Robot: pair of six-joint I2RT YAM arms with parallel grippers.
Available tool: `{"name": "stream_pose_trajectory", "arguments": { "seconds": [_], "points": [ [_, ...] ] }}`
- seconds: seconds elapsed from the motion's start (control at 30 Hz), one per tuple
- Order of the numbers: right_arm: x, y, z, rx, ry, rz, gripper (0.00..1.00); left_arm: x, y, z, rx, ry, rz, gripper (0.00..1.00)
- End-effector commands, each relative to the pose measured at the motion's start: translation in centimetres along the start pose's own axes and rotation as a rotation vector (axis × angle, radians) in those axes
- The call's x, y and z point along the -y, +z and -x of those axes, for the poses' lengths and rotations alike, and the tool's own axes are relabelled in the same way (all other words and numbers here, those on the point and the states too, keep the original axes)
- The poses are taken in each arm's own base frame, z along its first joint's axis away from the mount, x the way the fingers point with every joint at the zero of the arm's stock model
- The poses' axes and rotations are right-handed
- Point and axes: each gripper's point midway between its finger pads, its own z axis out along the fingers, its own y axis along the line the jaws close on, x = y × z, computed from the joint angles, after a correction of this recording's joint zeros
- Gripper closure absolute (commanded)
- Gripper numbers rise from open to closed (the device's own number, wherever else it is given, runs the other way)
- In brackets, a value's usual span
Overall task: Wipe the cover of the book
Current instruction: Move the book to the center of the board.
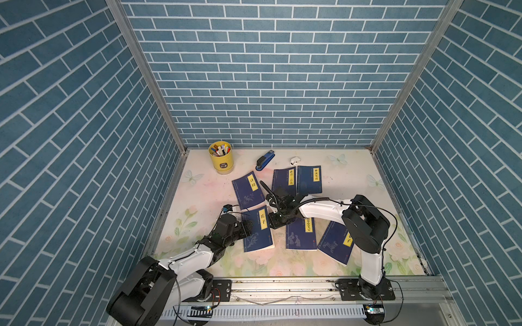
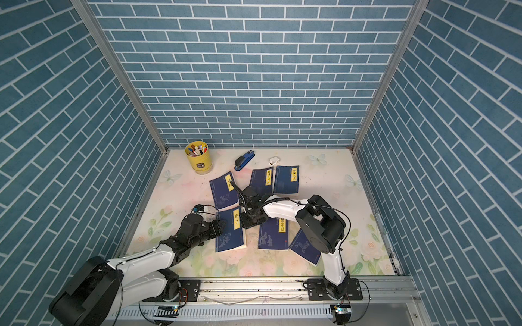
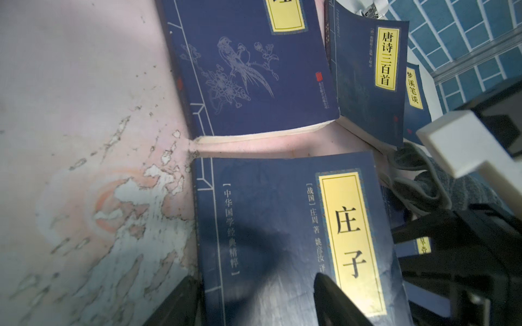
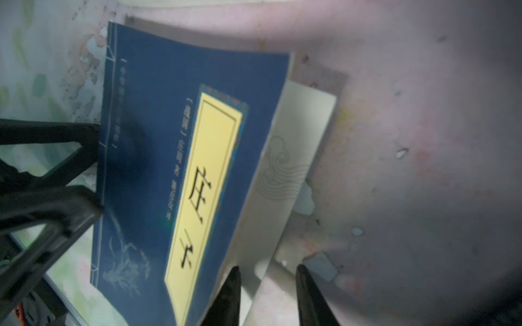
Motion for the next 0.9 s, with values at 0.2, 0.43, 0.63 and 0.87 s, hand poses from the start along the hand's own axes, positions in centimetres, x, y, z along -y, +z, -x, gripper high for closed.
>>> {"name": "stream_pose_trajectory", "arguments": {
  "seconds": [0.2,0.43,0.63,0.87],
  "points": [
    [-1.6,2.4,0.2,-0.050,-0.003,0.051,0.68,-2.7,0.5,-0.6,-0.028,0.003,0.151,0.32],
    [-2.4,2.9,1.7,-0.030,-0.009,0.077,0.68,-2.7,0.5,0.8,0.002,0.019,0.177,0.45],
    [-2.5,2.7,2.5,-0.019,-0.022,0.059,0.62,-4.0,-0.1,2.2,0.039,0.012,0.217,0.61],
    [0.4,0.1,2.7,0.012,0.001,-0.076,0.42,-4.8,-0.4,4.1,0.070,0.002,0.226,0.74]
  ]
}}
